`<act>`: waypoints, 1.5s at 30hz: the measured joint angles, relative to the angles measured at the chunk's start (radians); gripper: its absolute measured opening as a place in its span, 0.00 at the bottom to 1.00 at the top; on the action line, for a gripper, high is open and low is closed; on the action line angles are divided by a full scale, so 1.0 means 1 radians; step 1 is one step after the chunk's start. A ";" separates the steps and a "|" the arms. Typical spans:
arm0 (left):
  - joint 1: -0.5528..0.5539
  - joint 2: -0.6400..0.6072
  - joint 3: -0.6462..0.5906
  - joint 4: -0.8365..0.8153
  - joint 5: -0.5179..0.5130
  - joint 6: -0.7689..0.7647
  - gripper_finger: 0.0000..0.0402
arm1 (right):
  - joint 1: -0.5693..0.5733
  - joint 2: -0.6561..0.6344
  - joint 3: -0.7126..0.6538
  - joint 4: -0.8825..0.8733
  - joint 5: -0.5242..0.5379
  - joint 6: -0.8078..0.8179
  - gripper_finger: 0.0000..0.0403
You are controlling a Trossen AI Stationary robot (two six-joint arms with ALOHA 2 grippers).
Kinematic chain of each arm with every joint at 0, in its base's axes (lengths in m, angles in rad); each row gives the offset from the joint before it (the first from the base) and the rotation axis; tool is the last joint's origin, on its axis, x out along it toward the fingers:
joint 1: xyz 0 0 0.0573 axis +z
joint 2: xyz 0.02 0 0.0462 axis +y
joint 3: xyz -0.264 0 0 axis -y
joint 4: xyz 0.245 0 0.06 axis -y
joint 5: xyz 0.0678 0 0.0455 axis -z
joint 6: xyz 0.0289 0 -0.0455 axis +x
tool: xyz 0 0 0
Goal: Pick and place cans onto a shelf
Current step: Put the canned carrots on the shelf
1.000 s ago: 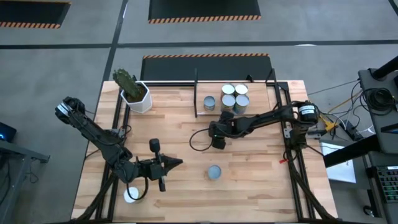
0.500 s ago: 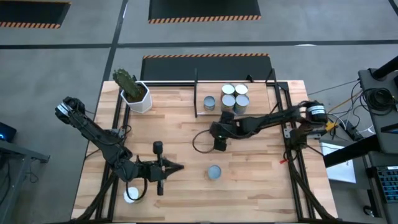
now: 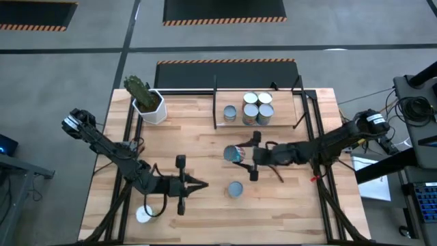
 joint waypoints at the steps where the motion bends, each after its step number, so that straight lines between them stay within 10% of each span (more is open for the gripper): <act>1: 0.009 0.001 0.000 0.007 0.000 -0.001 0.00 | 0.005 0.003 -0.027 0.077 -0.001 -0.033 0.71; 7: 0.076 0.005 0.000 0.003 0.000 -0.092 0.13 | 0.012 0.056 -0.068 0.307 0.000 -0.151 0.71; 25: 0.259 0.216 0.000 0.168 -0.043 -0.148 0.93 | 0.018 0.066 -0.047 0.304 -0.001 -0.196 0.71; 45: 0.343 0.286 0.000 0.361 0.099 -0.103 0.90 | 0.018 0.066 -0.047 0.322 -0.038 -0.182 0.71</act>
